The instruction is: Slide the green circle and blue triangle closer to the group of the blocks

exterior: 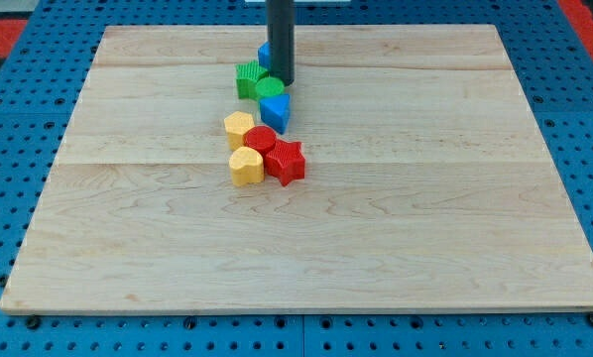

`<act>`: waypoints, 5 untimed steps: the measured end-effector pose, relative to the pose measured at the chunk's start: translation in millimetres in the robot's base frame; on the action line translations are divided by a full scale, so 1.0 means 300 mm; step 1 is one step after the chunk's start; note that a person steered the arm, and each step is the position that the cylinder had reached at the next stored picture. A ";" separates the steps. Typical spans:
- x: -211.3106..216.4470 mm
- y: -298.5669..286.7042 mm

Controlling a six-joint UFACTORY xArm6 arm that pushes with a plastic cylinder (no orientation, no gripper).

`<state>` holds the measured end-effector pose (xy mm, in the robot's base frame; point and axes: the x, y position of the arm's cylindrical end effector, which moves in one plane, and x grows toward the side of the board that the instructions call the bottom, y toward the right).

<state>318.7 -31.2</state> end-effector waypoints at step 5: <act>0.206 0.053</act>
